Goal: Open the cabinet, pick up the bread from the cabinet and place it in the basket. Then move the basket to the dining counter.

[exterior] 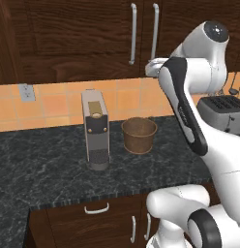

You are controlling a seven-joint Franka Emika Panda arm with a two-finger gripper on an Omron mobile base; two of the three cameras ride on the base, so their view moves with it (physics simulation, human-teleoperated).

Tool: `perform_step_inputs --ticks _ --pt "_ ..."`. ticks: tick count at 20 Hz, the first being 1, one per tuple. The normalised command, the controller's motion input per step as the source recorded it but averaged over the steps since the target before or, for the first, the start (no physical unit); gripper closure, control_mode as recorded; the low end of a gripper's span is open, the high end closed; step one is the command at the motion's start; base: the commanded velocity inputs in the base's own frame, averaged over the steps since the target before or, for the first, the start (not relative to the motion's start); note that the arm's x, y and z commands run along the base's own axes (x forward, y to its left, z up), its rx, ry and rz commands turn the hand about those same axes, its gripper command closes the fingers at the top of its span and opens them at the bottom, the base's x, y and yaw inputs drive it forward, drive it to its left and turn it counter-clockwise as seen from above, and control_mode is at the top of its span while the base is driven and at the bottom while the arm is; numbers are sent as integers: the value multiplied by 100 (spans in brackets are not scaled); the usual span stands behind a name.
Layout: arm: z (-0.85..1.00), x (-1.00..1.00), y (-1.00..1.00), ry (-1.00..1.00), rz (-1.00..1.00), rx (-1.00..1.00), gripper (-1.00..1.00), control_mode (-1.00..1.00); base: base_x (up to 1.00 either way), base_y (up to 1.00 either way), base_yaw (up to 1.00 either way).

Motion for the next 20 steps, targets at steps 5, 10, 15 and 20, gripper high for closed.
perform_step_inputs --ticks 5,10,15,20 --pt "100 28 3 -28 -6 -13 -100 -100 0 0 0" --pt "65 45 -2 -7 -9 -11 -100 -100 0 0 0" --pt "0 81 0 1 0 0 -100 -100 0 0 0" --pt "0 82 0 0 0 2 -100 -100 0 0 0"
